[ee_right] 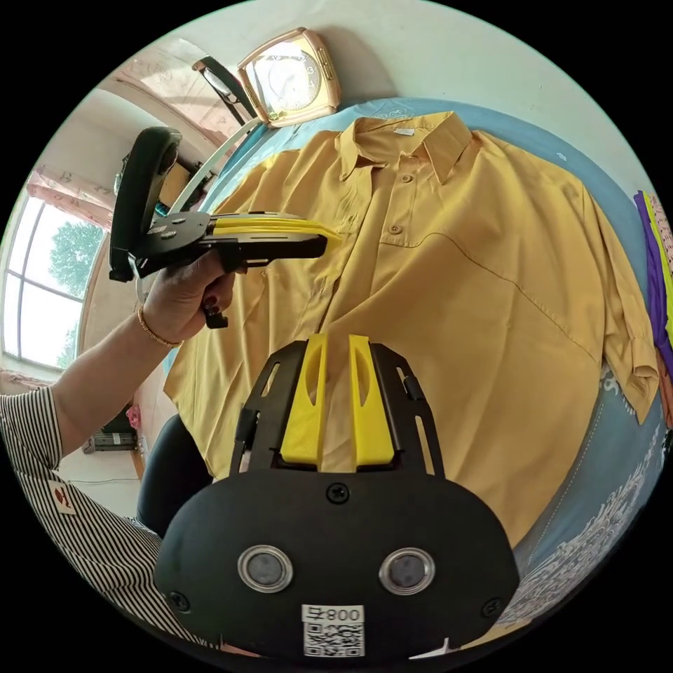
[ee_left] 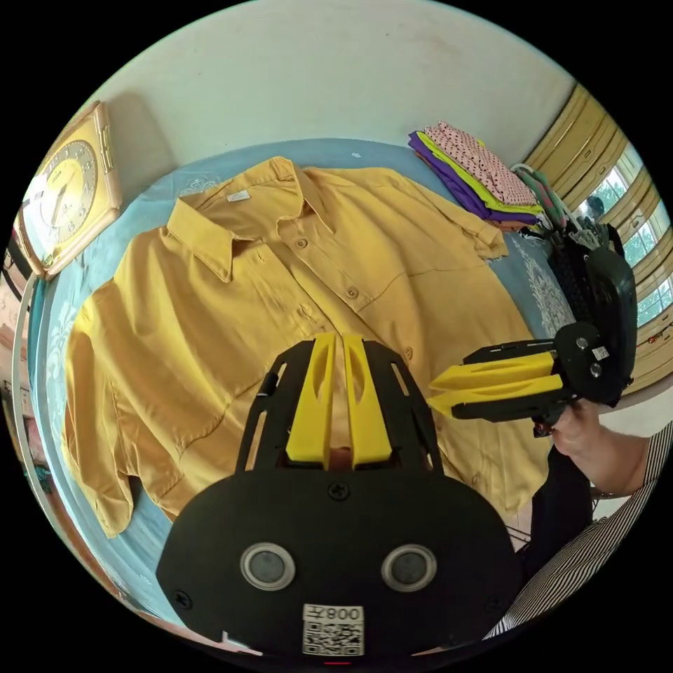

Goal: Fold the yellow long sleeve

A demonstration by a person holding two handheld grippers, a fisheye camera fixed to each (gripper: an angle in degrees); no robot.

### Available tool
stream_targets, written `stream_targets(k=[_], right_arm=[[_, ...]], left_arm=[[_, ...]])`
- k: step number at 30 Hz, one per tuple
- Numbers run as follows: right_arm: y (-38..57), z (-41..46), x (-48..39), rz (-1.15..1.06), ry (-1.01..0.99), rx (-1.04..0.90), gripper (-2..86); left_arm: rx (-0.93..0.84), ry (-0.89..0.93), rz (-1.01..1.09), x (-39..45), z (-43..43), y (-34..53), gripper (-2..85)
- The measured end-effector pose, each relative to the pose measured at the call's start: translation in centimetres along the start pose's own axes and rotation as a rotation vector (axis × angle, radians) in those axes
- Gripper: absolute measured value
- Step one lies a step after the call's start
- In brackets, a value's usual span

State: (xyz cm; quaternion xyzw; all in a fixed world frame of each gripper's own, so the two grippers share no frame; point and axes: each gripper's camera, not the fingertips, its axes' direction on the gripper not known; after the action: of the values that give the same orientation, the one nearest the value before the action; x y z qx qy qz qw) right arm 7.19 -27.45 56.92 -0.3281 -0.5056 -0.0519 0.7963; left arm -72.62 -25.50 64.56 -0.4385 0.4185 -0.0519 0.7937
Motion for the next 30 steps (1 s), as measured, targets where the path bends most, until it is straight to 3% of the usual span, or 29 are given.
stream_targets(k=[8,15,26,30], right_arm=[[1.1,2.1,-1.7,0.023,0.1,0.011,9.7],[1.4,2.8,-2.3,0.027,0.217,0.016,3.0],[3.4,0.2,0.3,0.05,-0.046,0.044,0.2],[3.7,-0.7,0.0,0.028,-0.128,0.064,0.2]], left_arm=[[0.023,0.003,-0.149,-3.7,2.2,-6.0,7.7],[0.0,0.007,-0.161,-4.9,3.3,-8.4,3.1],[0.098,0.081,-0.155,-6.1,-0.3,-8.4,0.5],[0.106,0.029,-0.153,-7.2,-1.5,-7.7,0.6]])
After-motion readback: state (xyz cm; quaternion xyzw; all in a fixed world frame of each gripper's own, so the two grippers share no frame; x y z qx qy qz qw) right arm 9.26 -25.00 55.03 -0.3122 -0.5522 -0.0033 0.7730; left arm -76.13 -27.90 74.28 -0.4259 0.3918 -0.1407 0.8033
